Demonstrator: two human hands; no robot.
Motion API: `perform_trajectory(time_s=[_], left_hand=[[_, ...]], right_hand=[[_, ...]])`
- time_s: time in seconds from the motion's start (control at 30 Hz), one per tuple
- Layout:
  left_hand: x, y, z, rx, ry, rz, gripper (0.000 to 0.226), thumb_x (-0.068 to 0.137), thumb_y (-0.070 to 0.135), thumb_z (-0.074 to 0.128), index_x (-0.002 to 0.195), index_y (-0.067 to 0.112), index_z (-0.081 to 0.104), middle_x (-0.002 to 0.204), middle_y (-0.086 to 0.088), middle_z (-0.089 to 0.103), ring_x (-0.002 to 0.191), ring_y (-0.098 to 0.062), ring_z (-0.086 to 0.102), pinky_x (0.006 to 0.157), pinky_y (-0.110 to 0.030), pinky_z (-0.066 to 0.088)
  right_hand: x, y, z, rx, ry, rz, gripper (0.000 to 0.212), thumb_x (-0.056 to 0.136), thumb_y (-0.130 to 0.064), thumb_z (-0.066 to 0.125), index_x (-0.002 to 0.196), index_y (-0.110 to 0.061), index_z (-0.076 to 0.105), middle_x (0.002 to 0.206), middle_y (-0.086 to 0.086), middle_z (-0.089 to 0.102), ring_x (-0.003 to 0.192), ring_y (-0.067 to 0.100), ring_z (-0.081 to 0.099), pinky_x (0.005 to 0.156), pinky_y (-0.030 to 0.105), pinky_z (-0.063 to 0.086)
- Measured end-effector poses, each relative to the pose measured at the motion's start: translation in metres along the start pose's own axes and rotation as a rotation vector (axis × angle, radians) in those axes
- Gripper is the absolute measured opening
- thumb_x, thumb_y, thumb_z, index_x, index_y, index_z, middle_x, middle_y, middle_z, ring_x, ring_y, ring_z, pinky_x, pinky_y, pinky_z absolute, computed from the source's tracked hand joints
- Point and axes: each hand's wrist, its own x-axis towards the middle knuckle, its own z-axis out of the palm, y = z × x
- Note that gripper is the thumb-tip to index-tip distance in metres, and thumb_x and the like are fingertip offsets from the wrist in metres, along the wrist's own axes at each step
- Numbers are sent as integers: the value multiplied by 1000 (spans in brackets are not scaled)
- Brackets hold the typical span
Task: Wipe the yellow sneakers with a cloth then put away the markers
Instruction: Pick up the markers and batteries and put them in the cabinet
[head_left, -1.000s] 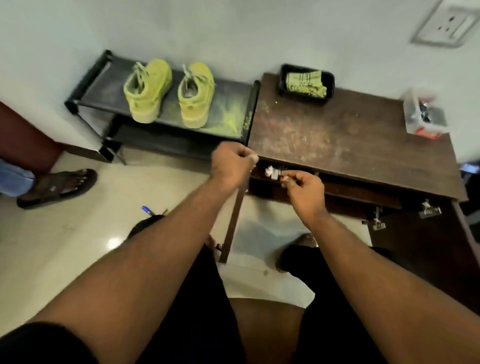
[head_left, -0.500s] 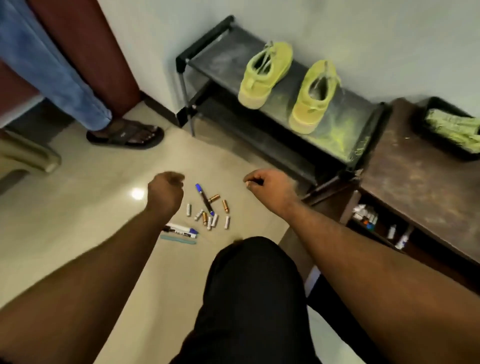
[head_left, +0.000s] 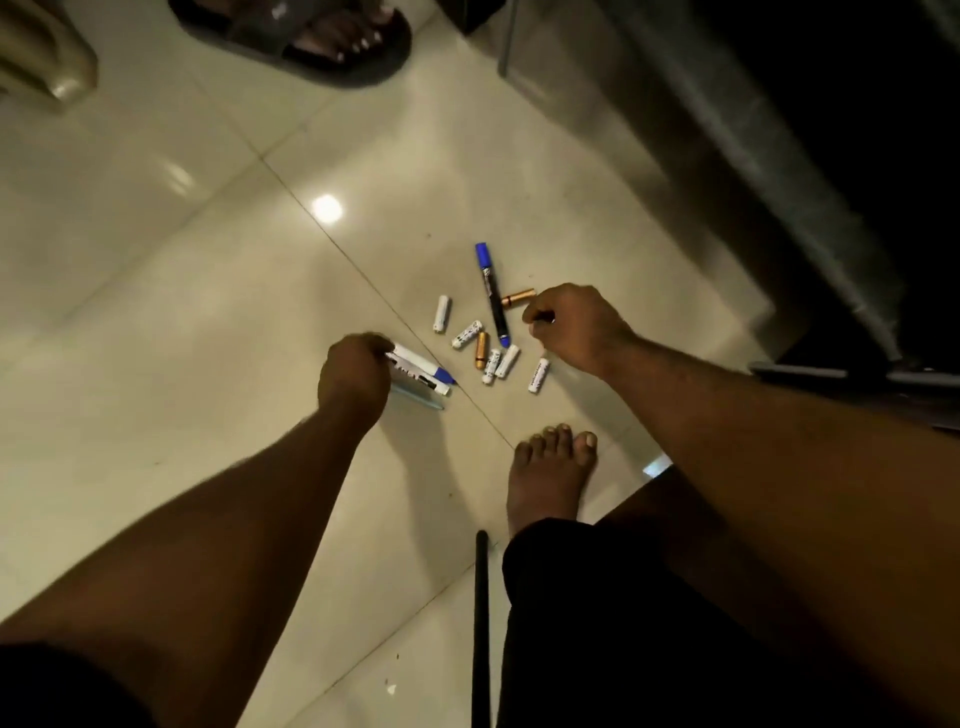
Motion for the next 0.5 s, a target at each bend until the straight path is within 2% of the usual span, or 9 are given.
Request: perform_trajectory(time_s=[0.1, 0.2, 0.27, 0.4, 0.5], left_hand=[[16, -5, 3, -94, 87, -82, 31, 89, 10, 57, 120, 14, 61, 118, -7, 60, 107, -23, 57, 83, -22, 38], [26, -14, 8, -245, 96, -226, 43, 83, 19, 70, 124, 15, 58, 113, -7, 62, 101, -22, 60, 78, -21, 39], [28, -20, 12, -309, 98, -265, 43, 79, 22, 75, 119, 17, 60, 105, -2, 64, 95, -21, 61, 78, -23, 44], [30, -23, 19, -309, 151, -339, 40, 71, 34, 76, 107, 29, 60, 98, 9, 65, 95, -20, 62, 93, -39, 47], [32, -19, 18, -396, 157, -396, 26, 64, 32, 77, 85, 29, 63, 81, 15, 63, 87, -16, 63, 93, -44, 46]], right_hand=[[25, 4, 17, -71, -58, 0, 27, 85, -13, 61, 109, -20, 70, 120, 4, 65, 108, 24, 60, 95, 31, 47], [35, 5, 33, -132, -134, -45, 31, 89, -11, 58, 119, -14, 66, 128, 6, 61, 117, 25, 55, 100, 32, 43], [39, 4, 43, -142, -152, -49, 32, 91, -12, 56, 121, -16, 65, 129, 9, 60, 117, 27, 55, 100, 33, 43], [47, 4, 59, -106, -81, -8, 28, 92, -20, 56, 117, -24, 67, 122, 7, 64, 109, 27, 59, 93, 32, 47], [52, 1, 69, -154, -53, 21, 27, 92, -25, 56, 117, -28, 66, 121, 6, 63, 107, 30, 59, 91, 35, 49]])
